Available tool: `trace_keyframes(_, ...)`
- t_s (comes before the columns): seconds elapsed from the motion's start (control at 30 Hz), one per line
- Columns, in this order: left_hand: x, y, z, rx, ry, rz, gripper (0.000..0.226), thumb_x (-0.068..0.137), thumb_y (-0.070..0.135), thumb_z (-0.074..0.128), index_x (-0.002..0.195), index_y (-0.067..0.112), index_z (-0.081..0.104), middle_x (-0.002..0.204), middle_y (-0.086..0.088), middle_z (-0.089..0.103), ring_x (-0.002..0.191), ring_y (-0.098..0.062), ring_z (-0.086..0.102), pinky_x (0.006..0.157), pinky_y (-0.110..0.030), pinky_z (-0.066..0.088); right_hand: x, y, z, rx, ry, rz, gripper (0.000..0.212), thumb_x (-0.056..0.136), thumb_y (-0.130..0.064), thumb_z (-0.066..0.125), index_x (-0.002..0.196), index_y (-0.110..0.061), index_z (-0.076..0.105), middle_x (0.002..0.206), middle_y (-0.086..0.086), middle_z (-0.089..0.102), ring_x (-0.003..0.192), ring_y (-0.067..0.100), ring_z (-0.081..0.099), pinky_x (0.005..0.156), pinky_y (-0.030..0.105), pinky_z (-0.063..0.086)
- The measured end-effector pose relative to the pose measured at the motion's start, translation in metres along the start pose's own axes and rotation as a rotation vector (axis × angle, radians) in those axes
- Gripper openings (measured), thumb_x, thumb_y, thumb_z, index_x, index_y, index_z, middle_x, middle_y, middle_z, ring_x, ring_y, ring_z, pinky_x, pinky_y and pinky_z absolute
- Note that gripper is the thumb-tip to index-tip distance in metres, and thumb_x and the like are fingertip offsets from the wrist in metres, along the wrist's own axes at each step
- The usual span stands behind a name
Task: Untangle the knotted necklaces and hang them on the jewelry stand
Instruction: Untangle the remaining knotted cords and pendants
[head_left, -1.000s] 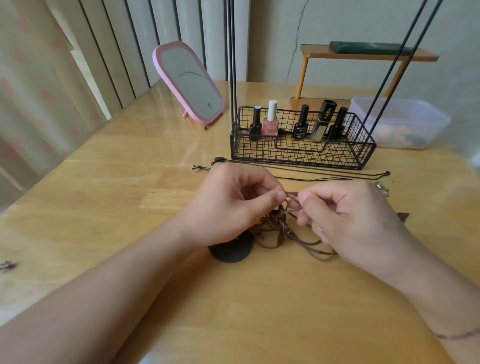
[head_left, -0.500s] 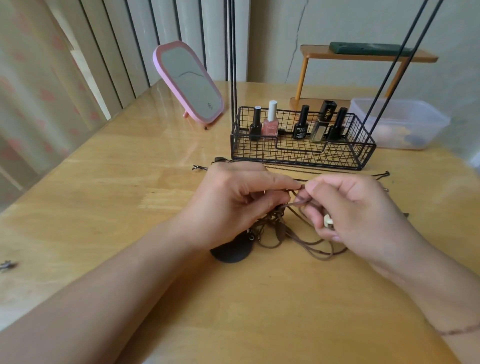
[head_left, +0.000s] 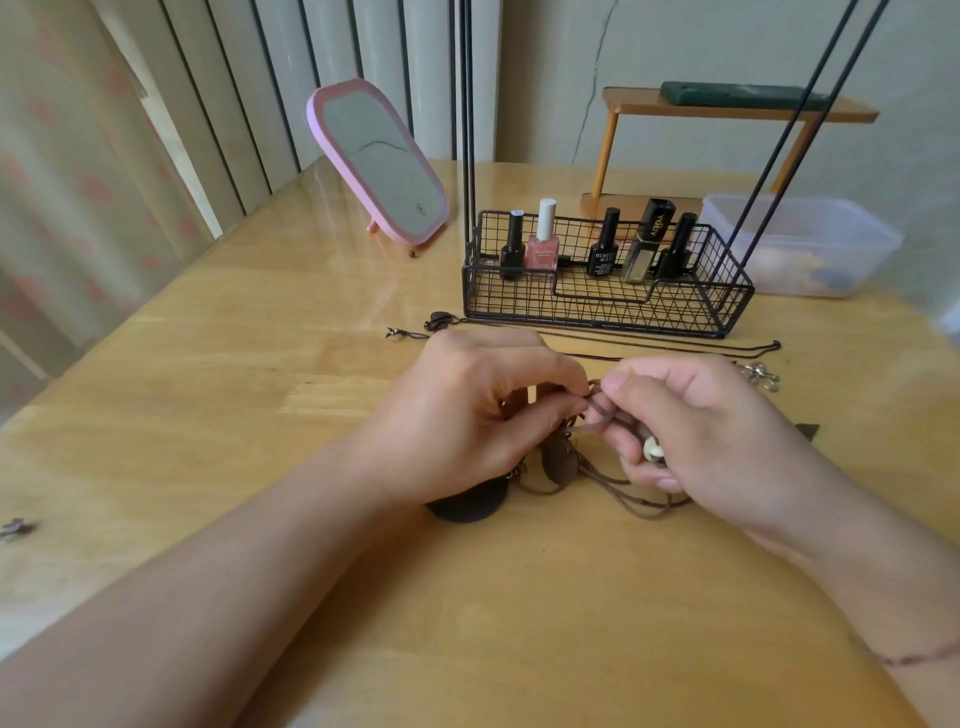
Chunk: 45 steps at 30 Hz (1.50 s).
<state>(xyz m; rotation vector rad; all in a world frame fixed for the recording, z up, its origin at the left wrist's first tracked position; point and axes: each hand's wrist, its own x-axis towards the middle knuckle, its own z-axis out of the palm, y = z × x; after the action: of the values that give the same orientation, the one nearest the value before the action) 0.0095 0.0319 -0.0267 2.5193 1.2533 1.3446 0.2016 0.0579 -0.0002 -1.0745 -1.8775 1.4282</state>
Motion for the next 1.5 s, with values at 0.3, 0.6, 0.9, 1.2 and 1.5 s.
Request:
trace_keyframes(0.3,0.000,0.005,0.003,-0.205,-0.057,-0.275,0.014,0.085,0.004,0.066,0.079,0.015,0.060,0.059,0.005,0.054,0.051,-0.002,0.044,0.052,-0.011,0.036,0.000,0.007,0.000,-0.357,0.086,-0.092,0.035,0.095,-0.018,0.052,0.063,-0.010,0.066,0.046,0.006,0.063,0.036,0.017,0.054,0.038,0.024,0.041)
trace_keyframes(0.6,0.002,0.007,0.006,-0.560,0.158,-0.479,0.011,0.103,0.015,0.039,0.094,0.020,0.041,0.055,0.003,0.034,0.040,-0.008,0.027,0.035,-0.031,0.023,-0.002,0.007,0.001,-0.373,-0.001,-0.042,0.033,0.094,-0.022,0.056,0.066,-0.010,0.069,0.053,0.010,0.067,0.038,0.023,0.059,0.042,0.030,0.047)
trace_keyframes(0.9,0.003,0.014,0.009,-0.746,0.122,-0.527,0.012,0.106,0.013,0.033,0.096,0.018,0.037,0.055,-0.005,0.032,0.039,-0.009,0.036,0.040,-0.015,0.037,-0.002,0.013,-0.003,-0.386,0.136,-0.325,0.032,0.073,-0.024,0.077,0.101,-0.035,0.066,0.083,-0.007,0.060,0.061,0.016,0.056,0.051,0.021,0.041)
trace_keyframes(1.2,-0.001,0.011,0.009,-0.619,-0.056,-0.439,0.004,0.102,0.016,0.042,0.100,0.014,0.039,0.054,0.010,0.041,0.044,-0.002,0.039,0.048,-0.016,0.036,-0.002,0.010,-0.001,-0.320,0.219,-0.412,0.006,0.080,-0.024,0.082,0.079,-0.024,0.076,0.074,-0.011,0.069,0.050,0.003,0.052,0.048,0.005,0.034)
trace_keyframes(1.5,-0.003,0.009,0.010,-0.491,-0.186,-0.405,0.004,0.098,0.019,0.052,0.097,0.018,0.048,0.059,-0.011,0.052,0.050,-0.015,0.031,0.049,-0.024,0.028,0.001,0.004,-0.007,0.084,0.118,-0.265,0.022,0.089,-0.010,0.063,0.069,-0.014,0.072,0.067,0.006,0.069,0.059,0.010,0.058,0.048,0.017,0.038)
